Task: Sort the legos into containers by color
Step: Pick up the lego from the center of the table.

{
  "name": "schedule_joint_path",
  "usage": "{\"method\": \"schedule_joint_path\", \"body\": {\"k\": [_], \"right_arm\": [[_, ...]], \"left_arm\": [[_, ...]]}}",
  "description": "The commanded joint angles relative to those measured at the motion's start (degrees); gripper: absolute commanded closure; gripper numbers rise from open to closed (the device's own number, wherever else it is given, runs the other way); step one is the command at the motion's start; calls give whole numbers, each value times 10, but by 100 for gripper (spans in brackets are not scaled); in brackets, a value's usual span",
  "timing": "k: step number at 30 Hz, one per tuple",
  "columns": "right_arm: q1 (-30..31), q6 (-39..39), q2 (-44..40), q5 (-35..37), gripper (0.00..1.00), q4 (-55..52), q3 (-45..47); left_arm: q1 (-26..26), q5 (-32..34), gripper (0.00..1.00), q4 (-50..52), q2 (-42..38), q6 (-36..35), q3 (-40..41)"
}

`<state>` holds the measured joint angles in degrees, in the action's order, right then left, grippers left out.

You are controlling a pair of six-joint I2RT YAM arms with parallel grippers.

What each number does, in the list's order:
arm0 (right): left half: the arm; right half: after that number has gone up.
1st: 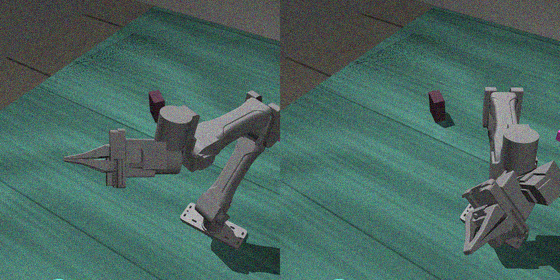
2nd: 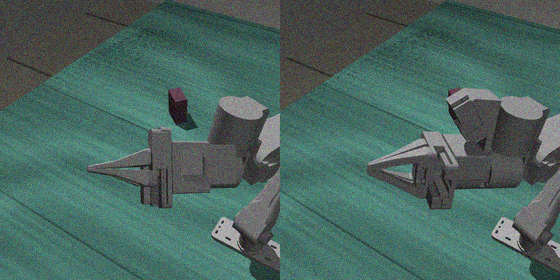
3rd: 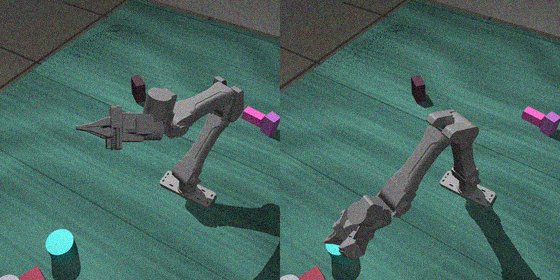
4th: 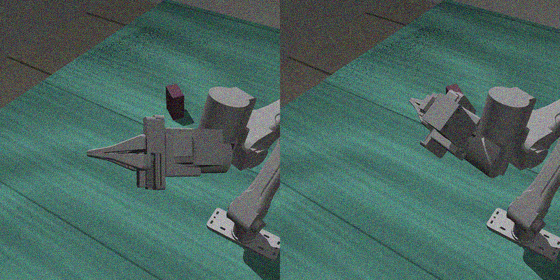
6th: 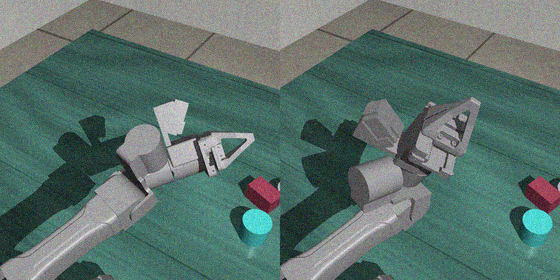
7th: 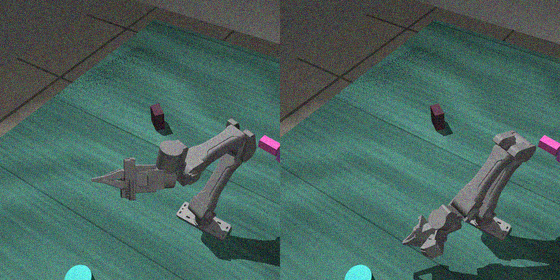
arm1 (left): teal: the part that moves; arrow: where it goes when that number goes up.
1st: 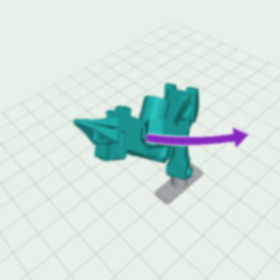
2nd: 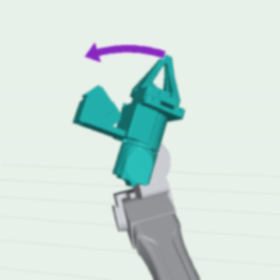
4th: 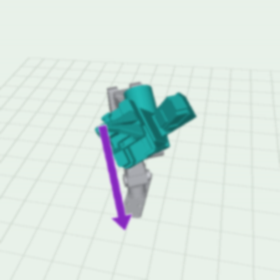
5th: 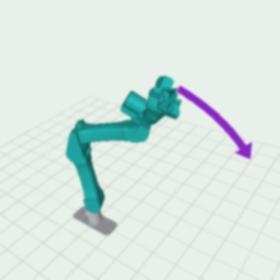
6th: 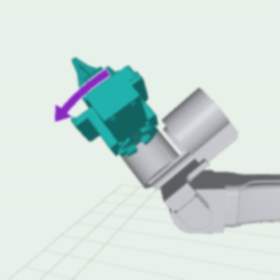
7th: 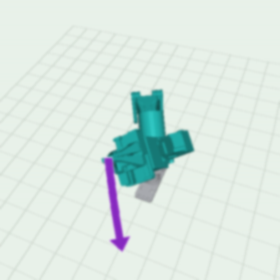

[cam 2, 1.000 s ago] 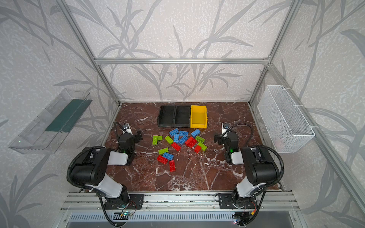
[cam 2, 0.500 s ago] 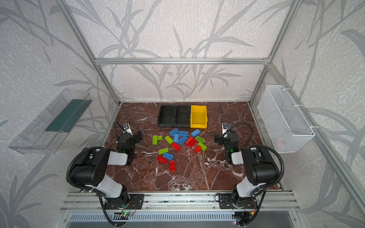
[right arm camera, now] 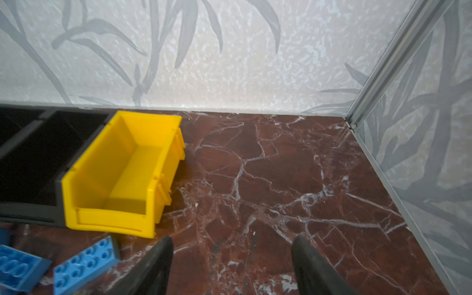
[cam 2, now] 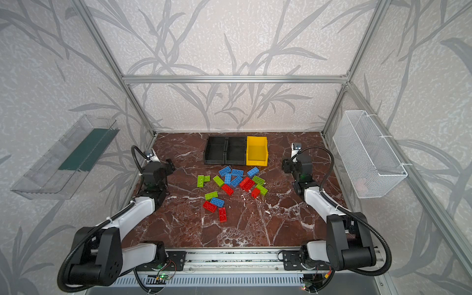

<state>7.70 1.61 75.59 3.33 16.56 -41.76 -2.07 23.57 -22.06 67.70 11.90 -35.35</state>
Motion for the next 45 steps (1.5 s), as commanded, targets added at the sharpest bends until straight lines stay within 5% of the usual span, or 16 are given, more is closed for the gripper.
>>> {"method": "schedule_joint_path", "body": {"k": [1,6,14,28,34,40,45], "right_arm": [[42,26,-21,1,25,-244,-34],[98,54,-34,-35,25,-389,-60],[132,36,41,-60,25,-442,-79],[167,-53,205,-84,25,-506,-180],[179,-70,259,-41,25,-511,-210],[178,-89,301,-37,33,-507,-246],[178,-91,298,-59,54,-500,-248]], "left_arm": [[-9,4,15,225,-34,99,-49],[-25,-64,11,329,-55,164,-57],[-51,-179,11,360,-34,177,-52],[-56,-229,11,320,75,197,-84],[-55,-240,11,314,97,200,-88],[-55,-251,11,321,113,197,-102],[-57,-263,12,321,127,199,-102]]}}
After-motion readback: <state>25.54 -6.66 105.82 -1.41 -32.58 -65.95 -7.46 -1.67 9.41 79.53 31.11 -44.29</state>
